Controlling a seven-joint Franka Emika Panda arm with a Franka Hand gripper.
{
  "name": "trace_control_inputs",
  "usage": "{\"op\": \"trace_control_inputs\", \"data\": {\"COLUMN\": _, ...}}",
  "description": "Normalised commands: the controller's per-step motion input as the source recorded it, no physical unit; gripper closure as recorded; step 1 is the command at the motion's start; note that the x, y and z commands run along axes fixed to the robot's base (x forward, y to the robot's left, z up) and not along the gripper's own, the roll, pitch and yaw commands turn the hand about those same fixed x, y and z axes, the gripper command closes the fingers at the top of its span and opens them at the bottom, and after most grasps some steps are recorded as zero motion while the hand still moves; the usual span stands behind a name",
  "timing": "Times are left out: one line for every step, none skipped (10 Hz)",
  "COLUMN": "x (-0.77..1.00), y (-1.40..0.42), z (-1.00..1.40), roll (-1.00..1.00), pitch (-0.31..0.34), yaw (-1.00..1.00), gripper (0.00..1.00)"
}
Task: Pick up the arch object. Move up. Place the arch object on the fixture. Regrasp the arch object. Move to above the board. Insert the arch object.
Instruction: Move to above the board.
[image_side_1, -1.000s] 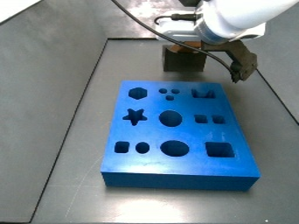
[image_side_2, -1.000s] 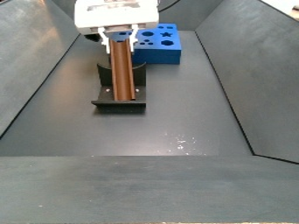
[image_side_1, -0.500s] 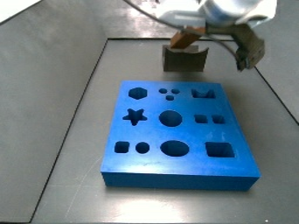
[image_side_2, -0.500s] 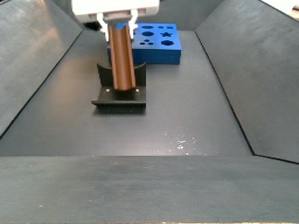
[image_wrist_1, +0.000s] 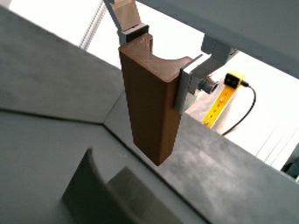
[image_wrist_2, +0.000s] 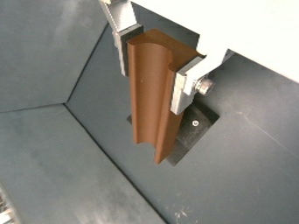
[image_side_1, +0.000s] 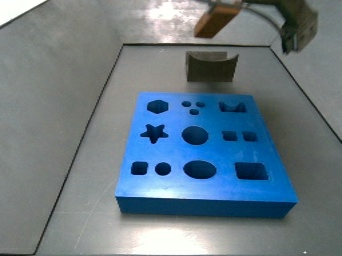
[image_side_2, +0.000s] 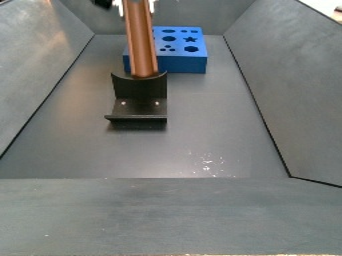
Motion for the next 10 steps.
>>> {"op": "trace_control_inputs", "data": {"x": -0.07, "y": -0.04, "z": 1.0, "roll": -0.04, "pitch": 0.016, "yaw": 0.05, "gripper": 1.0}}
{"op": "trace_control_inputs", "data": {"x": -0.07, "y": -0.03, "z": 1.0, "roll": -0.04, "pitch": 0.011, "yaw": 0.04, "gripper": 1.0}}
{"op": "trace_control_inputs", "data": {"x": -0.07, "y": -0.03, "z": 1.0, "roll": -0.04, "pitch": 0.013, "yaw": 0.03, "gripper": 1.0}}
{"op": "trace_control_inputs", "data": {"x": -0.07, "y": -0.03, "z": 1.0, "roll": -0.05, "pitch": 0.015, "yaw": 0.02, "gripper": 1.0}}
{"op": "trace_control_inputs", "data": {"x": -0.07, "y": -0.02, "z": 1.0, "roll": -0.05, "pitch": 0.02, "yaw": 0.01, "gripper": 1.0}}
{"op": "trace_control_inputs", "data": {"x": -0.07, "y": -0.02, "z": 1.0, "roll": -0.05, "pitch": 0.03, "yaw": 0.01, "gripper": 1.0}}
{"op": "trace_control_inputs", "data": {"x": -0.07, "y": -0.02, "z": 1.0, "roll": -0.05, "pitch": 0.034, "yaw": 0.01, "gripper": 1.0}}
{"op": "trace_control_inputs", "data": {"x": -0.06, "y": -0.01, "z": 1.0, "roll": -0.06, "pitch": 0.048, "yaw": 0.01, "gripper": 1.0}}
{"op": "trace_control_inputs", "data": {"x": -0.05, "y": -0.01, "z": 0.92, "roll": -0.06, "pitch": 0.059, "yaw": 0.01, "gripper": 1.0}}
{"op": "trace_control_inputs", "data": {"x": -0.04, "y": -0.01, "z": 0.72, "roll": -0.05, "pitch": 0.074, "yaw": 0.02, "gripper": 1.0}}
